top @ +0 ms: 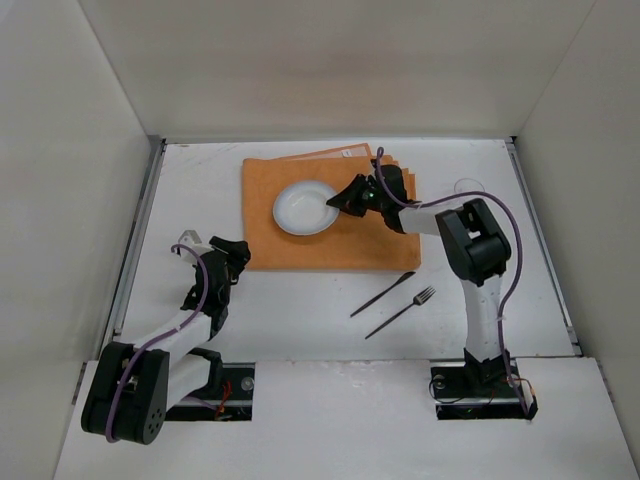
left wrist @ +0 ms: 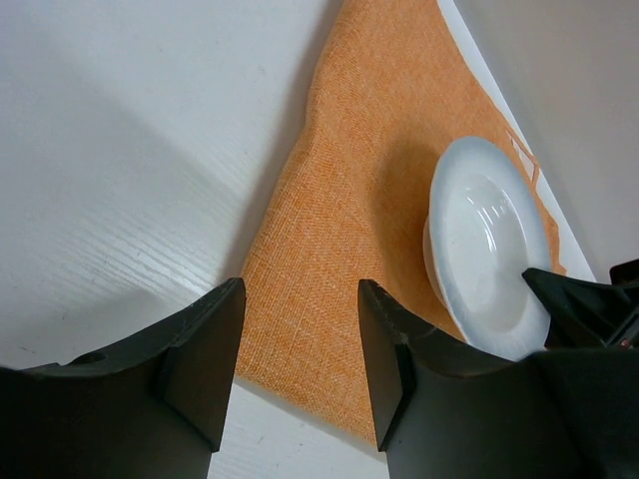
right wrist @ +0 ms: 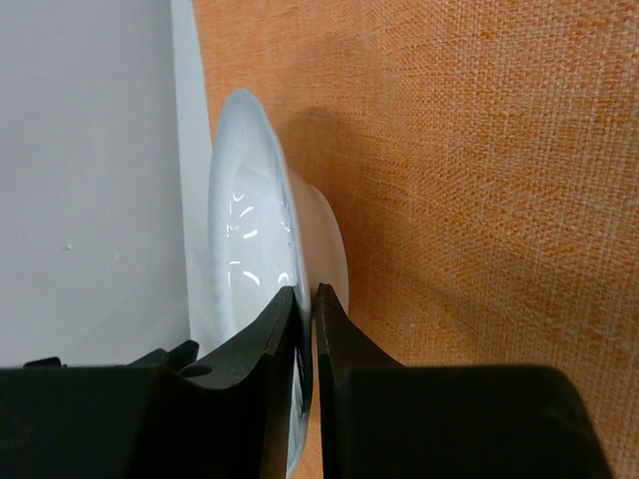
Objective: Set the dinner table for one person
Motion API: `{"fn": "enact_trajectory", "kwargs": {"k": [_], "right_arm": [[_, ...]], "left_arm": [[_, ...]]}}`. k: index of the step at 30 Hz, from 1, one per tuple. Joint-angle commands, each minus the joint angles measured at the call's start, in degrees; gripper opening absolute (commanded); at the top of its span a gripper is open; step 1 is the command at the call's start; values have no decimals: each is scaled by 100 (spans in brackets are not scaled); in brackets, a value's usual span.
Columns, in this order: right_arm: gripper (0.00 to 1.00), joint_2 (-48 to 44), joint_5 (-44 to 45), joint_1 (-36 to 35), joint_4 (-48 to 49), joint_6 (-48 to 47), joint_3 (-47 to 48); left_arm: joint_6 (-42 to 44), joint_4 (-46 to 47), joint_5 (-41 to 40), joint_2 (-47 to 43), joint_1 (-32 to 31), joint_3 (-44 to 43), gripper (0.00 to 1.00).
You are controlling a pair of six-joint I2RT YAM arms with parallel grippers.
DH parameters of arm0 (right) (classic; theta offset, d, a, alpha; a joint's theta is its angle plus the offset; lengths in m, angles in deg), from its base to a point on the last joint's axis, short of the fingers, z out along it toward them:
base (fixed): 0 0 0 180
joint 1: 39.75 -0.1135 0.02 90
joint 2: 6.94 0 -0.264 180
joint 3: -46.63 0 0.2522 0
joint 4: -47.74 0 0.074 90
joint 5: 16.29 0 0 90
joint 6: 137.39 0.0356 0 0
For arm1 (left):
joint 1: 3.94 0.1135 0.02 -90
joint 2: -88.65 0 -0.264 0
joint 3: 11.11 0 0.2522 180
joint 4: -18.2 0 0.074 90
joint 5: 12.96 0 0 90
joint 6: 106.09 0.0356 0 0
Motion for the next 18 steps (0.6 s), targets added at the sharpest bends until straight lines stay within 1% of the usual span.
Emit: {"fn": "enact_trajectory", "kwargs": {"k": [1, 7, 11, 15, 18], "right_arm": [[13, -70, 17, -60, 485, 306, 471], [15, 159, 96, -60, 424, 288, 542], [24, 159, 132, -60, 336, 165, 489], [29, 27, 307, -60, 204, 60, 358], [37, -174, 439, -7, 125, -63, 200]], "left_arm": [[-30, 315, 11, -53, -38, 44, 46], [-30, 315, 20, -17, -64, 35, 46], [-21, 315, -16, 0, -73, 35, 46], [14, 315, -50, -9, -100, 35, 46], [5, 315, -51, 53, -100, 27, 46]]}}
